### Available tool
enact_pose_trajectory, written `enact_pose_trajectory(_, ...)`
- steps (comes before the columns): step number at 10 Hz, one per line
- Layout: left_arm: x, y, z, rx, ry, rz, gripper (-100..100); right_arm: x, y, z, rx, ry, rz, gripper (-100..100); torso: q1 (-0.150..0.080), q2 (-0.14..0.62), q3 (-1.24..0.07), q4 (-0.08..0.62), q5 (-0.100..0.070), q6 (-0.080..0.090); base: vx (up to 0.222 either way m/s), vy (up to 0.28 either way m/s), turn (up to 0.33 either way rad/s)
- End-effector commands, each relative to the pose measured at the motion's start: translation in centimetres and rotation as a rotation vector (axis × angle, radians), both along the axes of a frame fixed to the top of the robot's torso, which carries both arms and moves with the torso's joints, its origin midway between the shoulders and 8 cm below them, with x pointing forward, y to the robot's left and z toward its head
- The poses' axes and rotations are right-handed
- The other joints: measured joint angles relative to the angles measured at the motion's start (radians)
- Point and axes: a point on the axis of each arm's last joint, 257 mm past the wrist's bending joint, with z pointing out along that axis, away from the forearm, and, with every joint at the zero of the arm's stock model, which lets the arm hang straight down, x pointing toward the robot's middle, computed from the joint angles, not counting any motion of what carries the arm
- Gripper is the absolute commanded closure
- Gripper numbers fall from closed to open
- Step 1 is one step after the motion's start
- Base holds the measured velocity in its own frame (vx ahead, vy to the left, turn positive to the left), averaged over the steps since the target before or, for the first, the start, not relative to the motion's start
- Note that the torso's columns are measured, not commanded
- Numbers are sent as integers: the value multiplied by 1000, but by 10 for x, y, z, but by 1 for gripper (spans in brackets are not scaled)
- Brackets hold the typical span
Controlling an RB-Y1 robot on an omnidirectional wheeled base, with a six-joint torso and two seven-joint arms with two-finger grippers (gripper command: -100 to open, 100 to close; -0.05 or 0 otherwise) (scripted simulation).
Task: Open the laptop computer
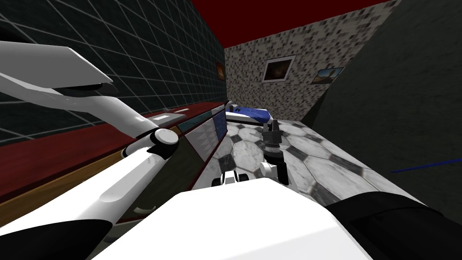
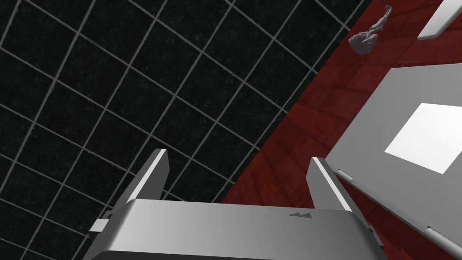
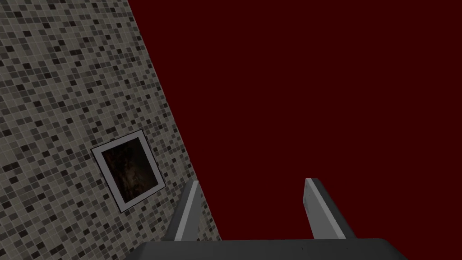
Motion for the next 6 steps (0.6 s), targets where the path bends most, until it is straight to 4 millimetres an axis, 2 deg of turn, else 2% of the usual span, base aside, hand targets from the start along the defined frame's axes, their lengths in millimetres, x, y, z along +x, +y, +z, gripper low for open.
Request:
enact_pose_trajectory(1,0,0,0,0,0,0,0,0,0,0,0,0,0,0,0,-2,-1,-1,0,0,-8,-1,3)
enact_pose_trajectory(6,0,0,0,0,0,1,0,0,0,0,0,0,0,0,-1,1,0,0,0,0,0,0,0)
